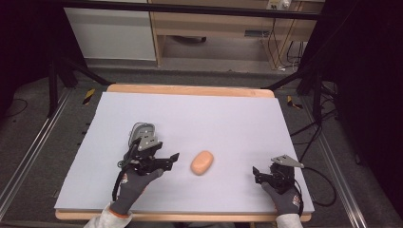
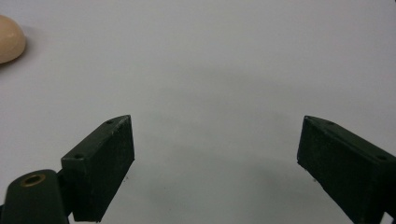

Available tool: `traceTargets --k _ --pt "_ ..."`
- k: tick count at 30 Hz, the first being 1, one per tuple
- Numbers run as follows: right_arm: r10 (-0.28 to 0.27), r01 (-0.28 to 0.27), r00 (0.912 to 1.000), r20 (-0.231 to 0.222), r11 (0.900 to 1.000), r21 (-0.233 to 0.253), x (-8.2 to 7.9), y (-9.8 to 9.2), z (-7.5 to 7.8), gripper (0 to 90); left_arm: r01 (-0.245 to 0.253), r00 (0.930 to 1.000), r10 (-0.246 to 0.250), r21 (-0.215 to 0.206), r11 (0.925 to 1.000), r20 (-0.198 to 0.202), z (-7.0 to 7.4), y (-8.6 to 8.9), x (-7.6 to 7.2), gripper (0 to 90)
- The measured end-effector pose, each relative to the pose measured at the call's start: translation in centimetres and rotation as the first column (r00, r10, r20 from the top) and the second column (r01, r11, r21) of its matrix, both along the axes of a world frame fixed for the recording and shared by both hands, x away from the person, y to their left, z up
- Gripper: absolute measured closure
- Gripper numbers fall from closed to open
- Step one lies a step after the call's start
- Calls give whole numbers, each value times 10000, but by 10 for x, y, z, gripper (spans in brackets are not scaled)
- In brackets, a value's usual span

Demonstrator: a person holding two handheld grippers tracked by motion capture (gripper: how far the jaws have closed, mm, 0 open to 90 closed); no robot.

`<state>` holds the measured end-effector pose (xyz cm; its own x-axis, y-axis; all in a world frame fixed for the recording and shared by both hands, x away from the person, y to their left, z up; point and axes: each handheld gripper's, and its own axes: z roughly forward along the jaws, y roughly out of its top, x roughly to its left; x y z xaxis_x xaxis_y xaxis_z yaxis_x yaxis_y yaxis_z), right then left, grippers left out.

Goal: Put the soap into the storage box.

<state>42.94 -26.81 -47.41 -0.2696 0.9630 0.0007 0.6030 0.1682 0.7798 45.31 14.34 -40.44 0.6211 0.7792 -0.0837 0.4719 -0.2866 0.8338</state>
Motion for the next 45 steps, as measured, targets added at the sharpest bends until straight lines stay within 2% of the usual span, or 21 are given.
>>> traceTargets --k 5,17,22,25,36,45 --pt "69 -69 10000 -12 10000 -13 0 0 0 114 241 9996 -239 190 9995 -118 -1 -11 3 242" --pt "120 -120 9999 -108 9999 -44 1 1 0 116 553 9979 -543 261 9981 -365 -8 -32 9 243" --pt "116 -117 9999 -127 9999 -29 1 1 0 116 786 9956 -757 519 9956 -544 -12 -45 13 242" --pt "127 -127 9998 -119 9999 -32 1 1 0 116 847 9947 -813 536 9950 -627 -14 -51 15 242" --pt "112 -111 9999 -105 9999 41 1 2 1 116 1032 9916 -969 721 9920 -858 -20 -65 21 238" --pt "150 -150 9998 -135 9999 22 1 2 0 115 1278 9863 -1154 1028 9865 -1178 -31 -79 27 235"
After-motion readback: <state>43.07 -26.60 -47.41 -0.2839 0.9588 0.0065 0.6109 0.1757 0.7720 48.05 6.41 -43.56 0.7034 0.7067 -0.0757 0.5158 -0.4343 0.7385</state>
